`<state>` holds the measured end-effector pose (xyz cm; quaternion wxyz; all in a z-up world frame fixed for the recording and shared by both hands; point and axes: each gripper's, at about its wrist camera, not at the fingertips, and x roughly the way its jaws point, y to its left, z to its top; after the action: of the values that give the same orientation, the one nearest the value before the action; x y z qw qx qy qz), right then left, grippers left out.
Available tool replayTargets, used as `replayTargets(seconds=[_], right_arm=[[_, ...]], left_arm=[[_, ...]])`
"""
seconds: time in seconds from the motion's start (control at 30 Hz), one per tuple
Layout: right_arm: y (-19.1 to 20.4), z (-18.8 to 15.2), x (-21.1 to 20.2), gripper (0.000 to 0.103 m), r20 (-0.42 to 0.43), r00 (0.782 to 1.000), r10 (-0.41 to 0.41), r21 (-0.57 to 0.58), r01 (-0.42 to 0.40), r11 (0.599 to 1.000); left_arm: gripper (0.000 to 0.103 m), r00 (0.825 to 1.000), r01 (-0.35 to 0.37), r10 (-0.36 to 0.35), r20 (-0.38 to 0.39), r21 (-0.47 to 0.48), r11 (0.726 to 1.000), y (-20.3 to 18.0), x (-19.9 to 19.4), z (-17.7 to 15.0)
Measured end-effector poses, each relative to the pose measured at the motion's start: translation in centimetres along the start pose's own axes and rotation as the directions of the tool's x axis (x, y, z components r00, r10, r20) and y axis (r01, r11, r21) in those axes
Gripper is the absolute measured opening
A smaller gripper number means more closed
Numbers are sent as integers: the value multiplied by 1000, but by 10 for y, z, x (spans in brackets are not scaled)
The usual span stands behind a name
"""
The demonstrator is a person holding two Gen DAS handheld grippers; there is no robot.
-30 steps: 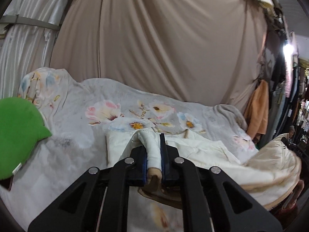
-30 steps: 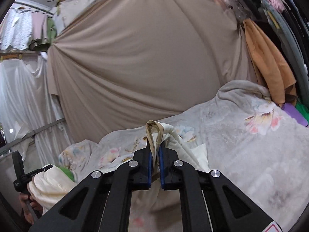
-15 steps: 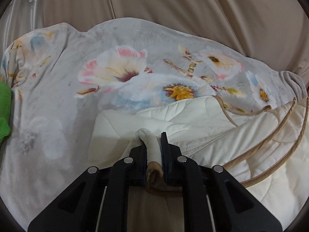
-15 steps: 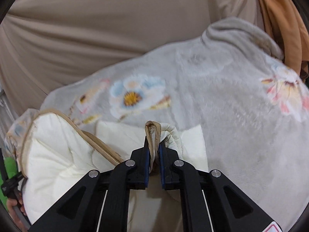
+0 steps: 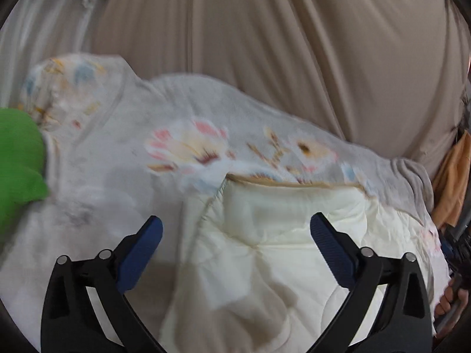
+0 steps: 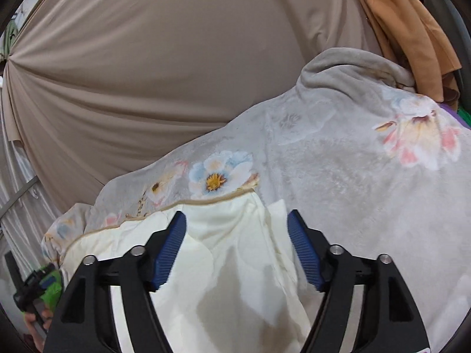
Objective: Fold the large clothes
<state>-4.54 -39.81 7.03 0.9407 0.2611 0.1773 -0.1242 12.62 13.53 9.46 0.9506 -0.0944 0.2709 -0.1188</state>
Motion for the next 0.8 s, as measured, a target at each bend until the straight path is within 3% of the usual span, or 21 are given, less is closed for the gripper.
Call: replayTargets(seconds=[0.07, 0.13, 0.23, 0.27, 0.3, 0.33, 0.37, 0.4, 0.43, 0.53, 0.6, 0.67, 0.73, 0.8], right_arm=[[-6, -11, 1, 80, -31, 1000, -5, 17, 6, 1000], [-8, -21, 9, 81, -88, 996, -6, 37, 9, 999], [0, -37, 27, 81, -170, 985, -18, -10, 16, 1000], [5, -43, 34, 75, -188, 981, -52, -42, 44, 998], [10, -47, 37, 50, -197, 977, -82, -78, 68, 995], [16, -49, 37, 36, -199, 974, -109, -114, 88, 990], [21, -48, 31, 14, -195, 976, -97, -129, 73, 989], [24, -46, 20, 10, -167, 983, -70, -113, 51, 992], [25, -43, 6, 10, -128, 991, -39, -95, 27, 995], [23, -36, -25, 8, -48, 999, -6, -78, 2, 997], [16, -43, -9, 8, -107, 992, -73, -101, 62, 993], [2, -61, 29, 9, -246, 959, -141, -112, 116, 987], [3, -67, 35, 9, -262, 950, -171, -132, 140, 981], [16, -60, 23, 18, -214, 947, -241, -198, 200, 960]], left_arm=[[98, 998, -28, 30, -54, 28, 999, 1, 5, 1], [98, 987, 5, -3, -158, 10, 1000, 3, 24, -7], [97, 954, 64, -71, -291, -33, 997, 2, 53, -28], [93, 947, 38, -46, -318, -31, 999, 1, 60, -35], [74, 942, 22, -31, -335, -32, 999, 2, 65, -40], [62, 940, 18, -34, -340, -49, 999, 4, 66, -43], [53, 944, 15, -35, -328, -64, 998, 5, 62, -42], [30, 949, 16, -35, -314, -61, 998, 6, 55, -39], [20, 952, 24, -42, -304, -65, 998, 8, 48, -36], [17, 957, 41, -55, -286, -54, 998, 11, 31, -30], [17, 949, 23, -27, -314, -16, 1000, 9, 37, -37], [17, 939, 6, -3, -345, 5, 1000, 7, 51, -48], [20, 945, -31, 47, -324, 53, 998, 1, 52, -53], [25, 952, -74, 93, -293, 75, 994, -3, 41, -49]])
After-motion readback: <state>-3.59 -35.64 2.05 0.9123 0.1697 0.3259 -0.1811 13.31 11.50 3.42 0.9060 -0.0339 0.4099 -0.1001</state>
